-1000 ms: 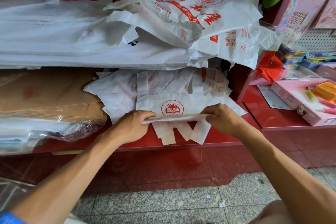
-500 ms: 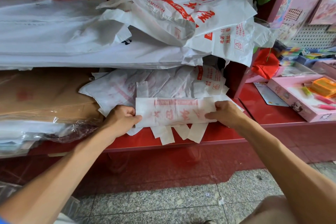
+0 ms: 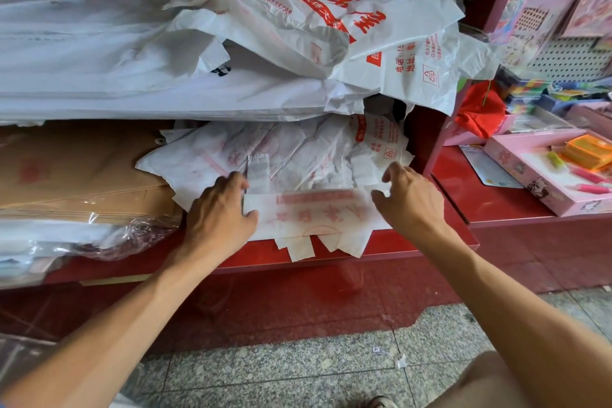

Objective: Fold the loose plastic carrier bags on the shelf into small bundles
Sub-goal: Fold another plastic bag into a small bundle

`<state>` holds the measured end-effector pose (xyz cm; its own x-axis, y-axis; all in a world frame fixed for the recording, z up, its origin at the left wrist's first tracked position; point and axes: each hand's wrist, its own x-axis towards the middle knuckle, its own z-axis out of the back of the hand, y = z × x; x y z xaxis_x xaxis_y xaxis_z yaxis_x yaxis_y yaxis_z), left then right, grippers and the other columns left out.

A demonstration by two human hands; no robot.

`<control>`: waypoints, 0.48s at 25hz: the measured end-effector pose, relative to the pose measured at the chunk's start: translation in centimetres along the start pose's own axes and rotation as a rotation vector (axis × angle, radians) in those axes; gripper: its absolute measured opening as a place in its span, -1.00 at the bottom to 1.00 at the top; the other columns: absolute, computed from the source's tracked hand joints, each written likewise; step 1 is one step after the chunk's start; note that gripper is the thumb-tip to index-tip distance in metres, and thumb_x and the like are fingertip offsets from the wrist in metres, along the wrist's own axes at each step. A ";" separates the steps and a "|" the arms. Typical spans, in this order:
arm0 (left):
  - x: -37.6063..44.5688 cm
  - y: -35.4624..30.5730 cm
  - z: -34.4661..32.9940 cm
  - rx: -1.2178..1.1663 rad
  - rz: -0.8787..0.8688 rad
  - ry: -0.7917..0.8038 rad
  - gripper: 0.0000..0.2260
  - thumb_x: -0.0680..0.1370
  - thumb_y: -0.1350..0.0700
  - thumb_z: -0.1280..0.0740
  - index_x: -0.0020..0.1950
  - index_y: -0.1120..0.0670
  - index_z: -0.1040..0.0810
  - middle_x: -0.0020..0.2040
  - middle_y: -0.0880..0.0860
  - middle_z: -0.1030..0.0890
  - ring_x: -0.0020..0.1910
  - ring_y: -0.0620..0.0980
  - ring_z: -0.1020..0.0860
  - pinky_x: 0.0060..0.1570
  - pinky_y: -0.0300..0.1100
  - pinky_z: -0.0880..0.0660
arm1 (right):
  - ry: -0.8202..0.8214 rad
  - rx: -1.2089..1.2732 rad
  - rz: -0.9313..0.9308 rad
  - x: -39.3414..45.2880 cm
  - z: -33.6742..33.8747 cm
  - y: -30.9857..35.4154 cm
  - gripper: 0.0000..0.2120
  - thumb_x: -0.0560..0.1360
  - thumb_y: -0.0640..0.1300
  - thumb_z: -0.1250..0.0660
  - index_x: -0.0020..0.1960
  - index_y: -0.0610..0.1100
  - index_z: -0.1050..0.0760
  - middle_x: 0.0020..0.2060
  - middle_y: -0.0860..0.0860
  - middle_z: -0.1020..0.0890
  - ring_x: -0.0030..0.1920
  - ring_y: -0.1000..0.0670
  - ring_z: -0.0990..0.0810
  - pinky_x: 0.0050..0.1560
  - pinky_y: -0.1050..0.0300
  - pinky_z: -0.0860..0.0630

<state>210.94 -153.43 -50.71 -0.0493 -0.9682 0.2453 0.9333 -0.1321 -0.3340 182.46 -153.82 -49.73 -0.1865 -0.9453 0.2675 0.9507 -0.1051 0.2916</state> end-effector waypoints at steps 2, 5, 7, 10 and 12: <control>-0.5 -1.4 -0.6 -0.028 -0.276 0.038 -0.65 0.56 0.02 -0.34 0.32 0.05 -0.44 0.30 0.01 -0.48 0.26 0.00 -0.47 0.27 -0.05 -0.41 | 0.046 0.153 0.274 -0.7 -0.8 1.9 -0.69 0.57 0.00 -0.25 0.25 -0.09 -0.47 0.19 -0.06 -0.57 0.18 -0.11 -0.54 0.06 -0.03 -0.55; -1.0 -3.0 -2.3 0.023 -0.448 0.384 -0.47 0.65 -0.11 -0.13 0.59 -0.02 -0.09 0.60 -0.07 0.02 0.57 -0.08 0.01 0.55 -0.06 0.01 | 0.493 0.142 0.521 -3.1 -3.2 4.8 -0.41 0.61 0.18 0.09 0.57 -0.04 -0.12 0.56 -0.03 -0.16 0.56 -0.07 -0.08 0.53 -0.10 -0.09; -0.8 -2.6 -2.8 0.062 -0.409 0.525 -0.45 0.67 -0.16 0.02 0.60 -0.08 0.15 0.57 -0.13 0.25 0.55 -0.15 0.23 0.53 -0.11 0.21 | 0.601 0.060 0.435 -3.9 -3.9 5.2 -0.42 0.65 0.17 0.14 0.60 -0.01 0.14 0.59 0.04 0.12 0.57 0.00 0.21 0.56 -0.04 0.20; -0.2 -1.1 -2.2 0.148 -0.312 0.553 -0.41 0.65 -0.22 0.05 0.59 -0.08 0.22 0.56 -0.11 0.30 0.54 -0.14 0.29 0.48 -0.15 0.28 | 0.626 -0.028 0.357 -3.3 -2.3 4.0 -0.34 0.63 0.24 0.02 0.59 0.05 0.20 0.57 0.10 0.21 0.55 0.03 0.29 0.52 -0.01 0.28; 0.2 -0.5 -1.6 0.157 -0.277 0.521 -0.35 0.63 -0.21 -0.08 0.61 -0.04 0.13 0.60 -0.06 0.19 0.57 -0.11 0.19 0.48 -0.17 0.20 | 0.700 -0.085 0.317 -1.9 -0.9 2.3 -0.22 0.55 0.33 -0.11 0.58 0.11 0.20 0.56 0.15 0.22 0.56 0.03 0.27 0.55 -0.05 0.21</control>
<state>209.87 -153.92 -51.92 -0.4279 -0.8843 -0.1866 0.9004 -0.3990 -0.1736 185.20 -152.50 -50.41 0.2711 -0.9060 -0.3251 0.9536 0.2069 0.2188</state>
